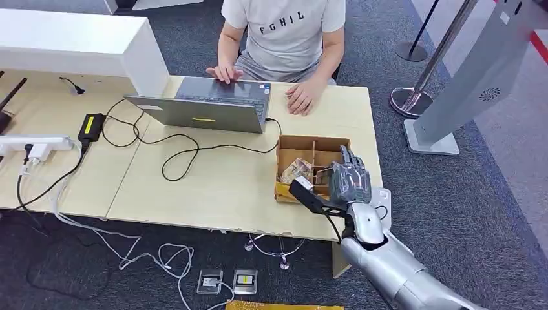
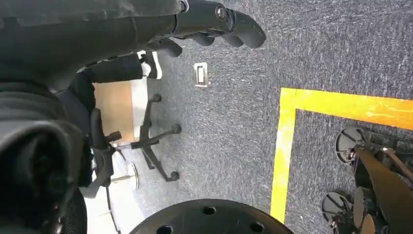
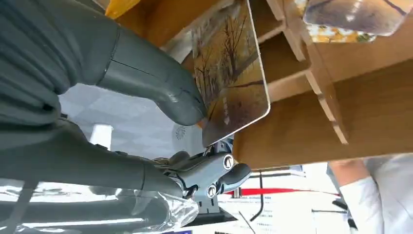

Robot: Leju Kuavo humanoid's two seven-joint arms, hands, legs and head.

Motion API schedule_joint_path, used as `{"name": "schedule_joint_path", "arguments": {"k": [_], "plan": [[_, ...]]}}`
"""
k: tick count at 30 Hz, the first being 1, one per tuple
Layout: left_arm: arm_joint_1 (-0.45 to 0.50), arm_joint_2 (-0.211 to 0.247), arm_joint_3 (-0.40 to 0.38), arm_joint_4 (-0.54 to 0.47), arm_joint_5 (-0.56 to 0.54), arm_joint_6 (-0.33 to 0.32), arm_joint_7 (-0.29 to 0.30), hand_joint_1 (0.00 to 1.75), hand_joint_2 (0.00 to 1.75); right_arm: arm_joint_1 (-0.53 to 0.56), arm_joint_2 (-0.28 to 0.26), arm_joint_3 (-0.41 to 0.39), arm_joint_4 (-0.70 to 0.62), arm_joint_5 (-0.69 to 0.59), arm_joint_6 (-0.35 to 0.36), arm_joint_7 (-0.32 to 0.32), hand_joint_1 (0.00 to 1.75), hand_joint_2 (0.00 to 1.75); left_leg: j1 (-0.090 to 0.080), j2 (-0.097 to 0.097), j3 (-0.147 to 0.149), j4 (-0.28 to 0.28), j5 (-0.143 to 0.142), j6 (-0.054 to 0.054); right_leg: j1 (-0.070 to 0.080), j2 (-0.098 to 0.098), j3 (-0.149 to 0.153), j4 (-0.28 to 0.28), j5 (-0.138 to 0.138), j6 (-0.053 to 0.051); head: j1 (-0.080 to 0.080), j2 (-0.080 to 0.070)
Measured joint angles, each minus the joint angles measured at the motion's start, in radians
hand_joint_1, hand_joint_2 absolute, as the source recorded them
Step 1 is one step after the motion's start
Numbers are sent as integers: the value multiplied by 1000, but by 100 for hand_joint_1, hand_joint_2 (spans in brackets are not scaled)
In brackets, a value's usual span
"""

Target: Pass the card to the sensor for recognition and then transmit it.

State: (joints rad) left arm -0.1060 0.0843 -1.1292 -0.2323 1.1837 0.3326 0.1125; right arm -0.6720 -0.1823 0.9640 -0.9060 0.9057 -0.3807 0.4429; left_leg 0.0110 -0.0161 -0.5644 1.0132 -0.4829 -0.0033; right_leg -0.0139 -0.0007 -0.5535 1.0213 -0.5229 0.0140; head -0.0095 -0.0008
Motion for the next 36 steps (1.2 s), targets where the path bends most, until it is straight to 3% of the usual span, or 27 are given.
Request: {"name": "schedule_joint_path", "arguments": {"k": [7, 16, 22, 31, 36], "plan": [[0, 0, -2, 0, -1, 4, -11, 0, 0, -33, -5, 1, -95, 160, -53, 58, 175, 175, 0, 0, 0, 0, 0, 0, 0, 0, 0, 0, 0, 0, 0, 0], [0, 2, -2, 0, 0, 9, -15, 0, 0, -82, -19, -1, -251, 260, -61, 81, 175, 175, 0, 1, 0, 0, 0, 0, 0, 1, 0, 0, 0, 0, 0, 0], [0, 1, -7, 0, 1, 5, -18, 0, 0, -111, -19, 3, -308, 267, -30, 83, 175, 175, 0, 1, 0, 0, 0, 0, 0, 0, 0, 0, 0, 0, 0, 0], [-2, 1, -19, 0, 0, -3, -18, 0, 0, -114, 5, 12, -293, 221, -90, 59, 175, 175, 0, 1, 0, 0, 0, 0, 0, 0, 0, 0, 0, 0, 0, 0], [-4, 1, -26, 0, -3, -4, -18, 0, 0, -133, 32, 12, -240, 182, -87, 44, 175, 175, 0, 1, 0, 0, 0, 0, 0, 1, 0, 0, 0, 0, 0, 0]]}}
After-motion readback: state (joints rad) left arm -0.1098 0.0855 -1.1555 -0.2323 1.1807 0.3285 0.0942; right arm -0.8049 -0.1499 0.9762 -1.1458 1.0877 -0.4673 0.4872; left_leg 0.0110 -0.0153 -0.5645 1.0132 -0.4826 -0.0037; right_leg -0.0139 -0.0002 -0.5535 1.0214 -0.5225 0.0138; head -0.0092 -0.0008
